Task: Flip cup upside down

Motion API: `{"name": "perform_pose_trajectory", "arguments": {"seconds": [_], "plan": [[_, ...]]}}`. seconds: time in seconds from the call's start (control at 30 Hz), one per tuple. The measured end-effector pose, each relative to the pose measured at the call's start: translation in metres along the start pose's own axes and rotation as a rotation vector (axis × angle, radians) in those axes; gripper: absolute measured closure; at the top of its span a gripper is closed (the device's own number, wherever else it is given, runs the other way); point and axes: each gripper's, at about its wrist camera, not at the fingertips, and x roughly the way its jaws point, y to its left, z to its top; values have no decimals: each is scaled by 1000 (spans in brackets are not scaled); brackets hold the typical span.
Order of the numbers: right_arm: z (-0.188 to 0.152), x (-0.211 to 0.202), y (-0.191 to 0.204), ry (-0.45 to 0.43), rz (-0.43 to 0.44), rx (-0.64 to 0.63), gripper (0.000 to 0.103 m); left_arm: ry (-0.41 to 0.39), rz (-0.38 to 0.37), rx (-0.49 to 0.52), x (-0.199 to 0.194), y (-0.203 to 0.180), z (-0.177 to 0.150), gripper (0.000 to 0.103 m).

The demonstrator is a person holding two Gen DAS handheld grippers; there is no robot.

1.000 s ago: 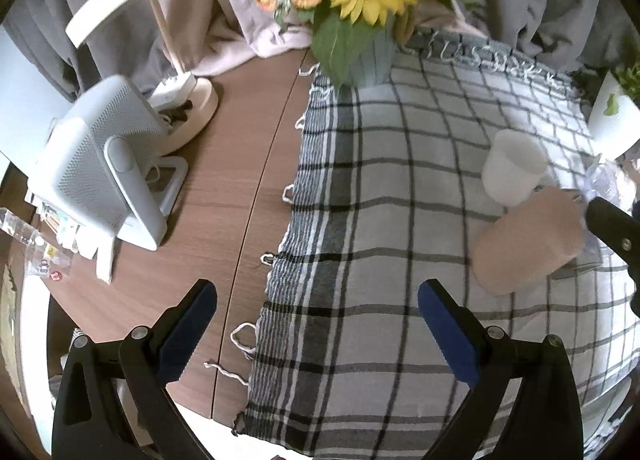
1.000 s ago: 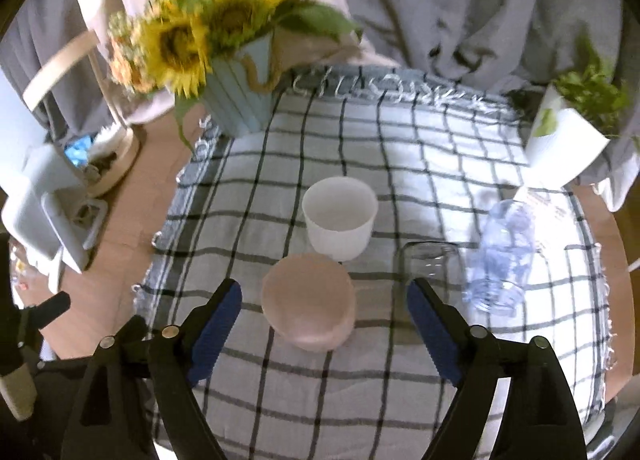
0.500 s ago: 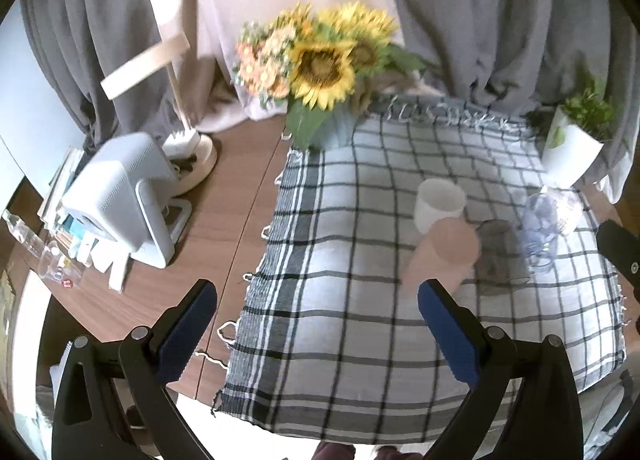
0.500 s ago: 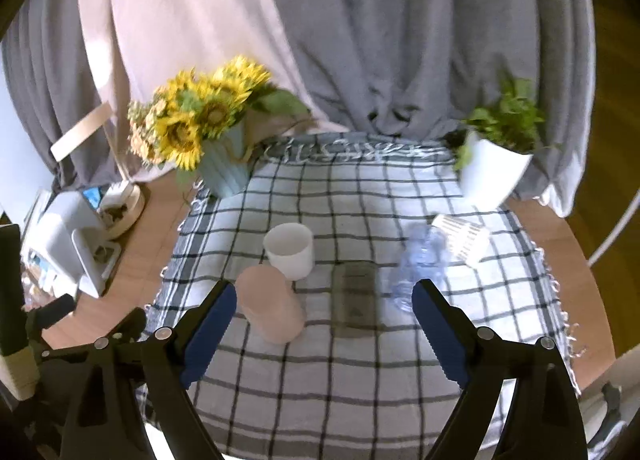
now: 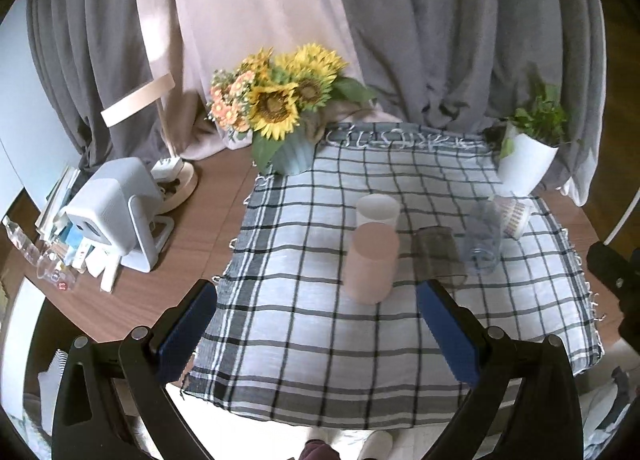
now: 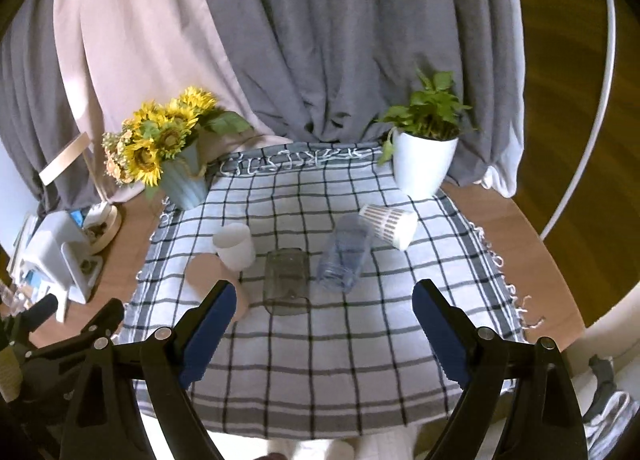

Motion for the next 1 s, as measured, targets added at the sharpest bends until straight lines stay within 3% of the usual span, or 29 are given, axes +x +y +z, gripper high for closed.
{"name": "perform_pose_trajectory", "arguments": {"seconds": [0.3,1.0], "plan": [[-13,-16,-22,-13,11,11,13,-26,-13,2,-20,-18,-8,0],[-19,-28,-30,-13,27,0,13,-34,-13,-12,-33,-29,-13,0]]}}
